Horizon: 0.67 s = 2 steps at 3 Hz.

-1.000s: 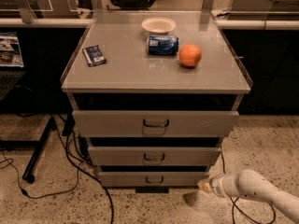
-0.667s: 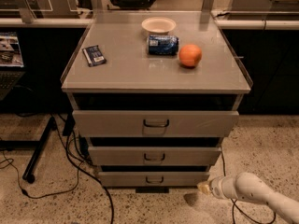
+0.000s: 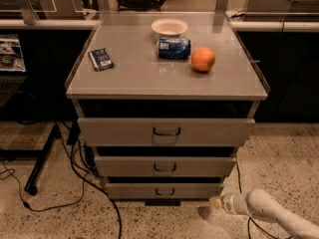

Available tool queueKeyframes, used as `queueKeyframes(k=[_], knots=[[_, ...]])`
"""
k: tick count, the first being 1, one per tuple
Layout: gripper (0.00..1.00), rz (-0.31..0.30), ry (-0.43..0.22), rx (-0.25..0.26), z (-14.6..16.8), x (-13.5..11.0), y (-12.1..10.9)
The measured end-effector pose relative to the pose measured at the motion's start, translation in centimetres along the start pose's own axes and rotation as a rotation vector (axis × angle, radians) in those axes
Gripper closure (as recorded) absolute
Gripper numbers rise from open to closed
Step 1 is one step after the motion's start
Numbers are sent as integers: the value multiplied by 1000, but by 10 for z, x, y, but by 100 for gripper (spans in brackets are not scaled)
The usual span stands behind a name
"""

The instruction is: Open bottom drawer

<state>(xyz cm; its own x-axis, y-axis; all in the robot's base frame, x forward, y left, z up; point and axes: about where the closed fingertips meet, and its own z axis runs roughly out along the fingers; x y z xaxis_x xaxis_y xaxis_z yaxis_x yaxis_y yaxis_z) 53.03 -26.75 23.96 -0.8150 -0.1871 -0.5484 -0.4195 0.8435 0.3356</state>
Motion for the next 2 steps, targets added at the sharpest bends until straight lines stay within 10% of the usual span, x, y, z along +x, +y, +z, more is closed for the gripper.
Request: queueKeyframes(k=[2], knots=[[100, -19, -30, 16, 34, -27, -7]])
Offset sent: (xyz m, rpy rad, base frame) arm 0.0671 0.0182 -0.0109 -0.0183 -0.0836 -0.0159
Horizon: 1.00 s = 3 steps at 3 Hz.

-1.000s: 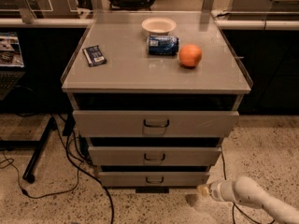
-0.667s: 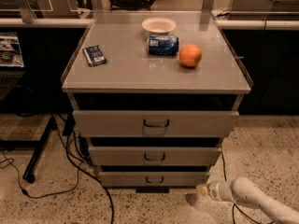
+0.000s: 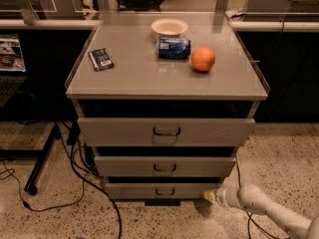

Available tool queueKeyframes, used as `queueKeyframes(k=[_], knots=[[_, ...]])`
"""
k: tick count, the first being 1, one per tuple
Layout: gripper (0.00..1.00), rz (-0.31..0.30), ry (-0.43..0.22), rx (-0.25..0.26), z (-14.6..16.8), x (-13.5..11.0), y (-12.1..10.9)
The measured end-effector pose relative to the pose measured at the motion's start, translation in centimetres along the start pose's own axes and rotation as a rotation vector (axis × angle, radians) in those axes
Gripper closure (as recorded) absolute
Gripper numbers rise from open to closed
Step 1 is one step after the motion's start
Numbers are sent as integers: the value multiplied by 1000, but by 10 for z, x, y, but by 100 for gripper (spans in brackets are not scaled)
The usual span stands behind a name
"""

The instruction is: Open bottom drawer

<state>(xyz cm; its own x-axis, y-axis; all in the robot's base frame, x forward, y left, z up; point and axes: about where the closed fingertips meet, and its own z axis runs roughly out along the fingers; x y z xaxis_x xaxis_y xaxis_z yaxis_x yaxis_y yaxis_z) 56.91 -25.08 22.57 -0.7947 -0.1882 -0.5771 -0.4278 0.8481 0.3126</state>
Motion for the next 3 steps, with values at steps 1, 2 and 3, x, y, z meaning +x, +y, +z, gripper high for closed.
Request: queueKeyframes(k=[1, 2, 3], knots=[[100, 11, -13, 9, 11, -5, -3], [100, 3, -29, 28, 25, -20, -6], [100, 13, -51, 51, 35, -32, -14]])
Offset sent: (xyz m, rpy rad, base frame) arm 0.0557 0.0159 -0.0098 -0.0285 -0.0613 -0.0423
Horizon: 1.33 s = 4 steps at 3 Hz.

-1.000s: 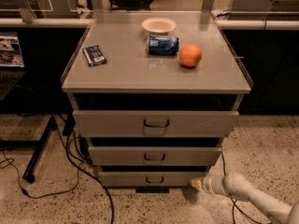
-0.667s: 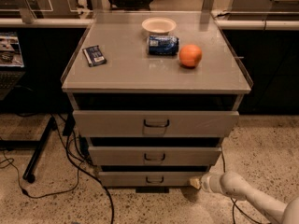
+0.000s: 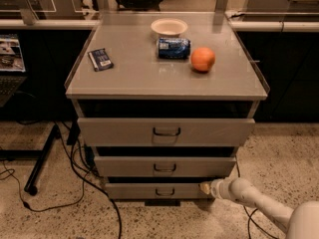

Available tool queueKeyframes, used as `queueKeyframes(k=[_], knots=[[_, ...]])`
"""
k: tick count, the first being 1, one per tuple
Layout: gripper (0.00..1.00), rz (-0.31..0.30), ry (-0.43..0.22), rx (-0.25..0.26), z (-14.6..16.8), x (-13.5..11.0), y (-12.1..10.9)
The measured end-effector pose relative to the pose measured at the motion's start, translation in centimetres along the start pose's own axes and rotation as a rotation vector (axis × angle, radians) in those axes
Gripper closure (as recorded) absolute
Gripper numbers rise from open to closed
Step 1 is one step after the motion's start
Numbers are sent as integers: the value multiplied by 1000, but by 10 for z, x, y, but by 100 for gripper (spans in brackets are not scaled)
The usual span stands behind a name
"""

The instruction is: Open bottom drawer

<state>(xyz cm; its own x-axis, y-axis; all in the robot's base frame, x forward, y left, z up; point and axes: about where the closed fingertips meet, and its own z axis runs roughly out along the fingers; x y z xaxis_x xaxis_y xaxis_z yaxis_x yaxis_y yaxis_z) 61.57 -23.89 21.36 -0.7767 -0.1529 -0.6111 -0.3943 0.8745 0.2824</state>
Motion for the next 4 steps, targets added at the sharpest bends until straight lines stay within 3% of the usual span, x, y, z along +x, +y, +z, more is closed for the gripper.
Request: queueKeyframes(k=[1, 4], knots=[[100, 24, -36, 41, 10, -14, -11], [100, 22, -29, 54, 10, -13, -10]])
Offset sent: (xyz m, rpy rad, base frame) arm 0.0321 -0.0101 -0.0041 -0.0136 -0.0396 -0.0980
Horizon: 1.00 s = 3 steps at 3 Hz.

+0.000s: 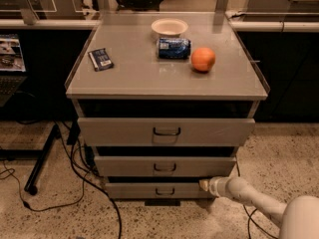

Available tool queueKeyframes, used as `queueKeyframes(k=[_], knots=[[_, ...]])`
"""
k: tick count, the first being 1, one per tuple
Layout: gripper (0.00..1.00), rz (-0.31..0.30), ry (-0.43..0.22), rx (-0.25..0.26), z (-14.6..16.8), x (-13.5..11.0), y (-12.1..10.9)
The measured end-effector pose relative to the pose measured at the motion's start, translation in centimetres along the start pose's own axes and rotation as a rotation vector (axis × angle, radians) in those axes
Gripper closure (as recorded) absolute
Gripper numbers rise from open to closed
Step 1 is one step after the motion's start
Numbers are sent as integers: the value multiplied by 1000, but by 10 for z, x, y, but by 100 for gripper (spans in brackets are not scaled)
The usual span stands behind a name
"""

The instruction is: Open bottom drawer

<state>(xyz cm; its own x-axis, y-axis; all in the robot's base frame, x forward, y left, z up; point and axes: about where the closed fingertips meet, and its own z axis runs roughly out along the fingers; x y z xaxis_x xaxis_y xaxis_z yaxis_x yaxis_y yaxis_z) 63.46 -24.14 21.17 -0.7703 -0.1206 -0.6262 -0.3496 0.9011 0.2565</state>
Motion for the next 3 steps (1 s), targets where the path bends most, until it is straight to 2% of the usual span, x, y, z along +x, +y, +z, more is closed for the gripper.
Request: queueKeyframes(k=[2, 3], knots=[[100, 27, 47, 0, -8, -4, 3], [100, 27, 47, 1, -8, -4, 3]])
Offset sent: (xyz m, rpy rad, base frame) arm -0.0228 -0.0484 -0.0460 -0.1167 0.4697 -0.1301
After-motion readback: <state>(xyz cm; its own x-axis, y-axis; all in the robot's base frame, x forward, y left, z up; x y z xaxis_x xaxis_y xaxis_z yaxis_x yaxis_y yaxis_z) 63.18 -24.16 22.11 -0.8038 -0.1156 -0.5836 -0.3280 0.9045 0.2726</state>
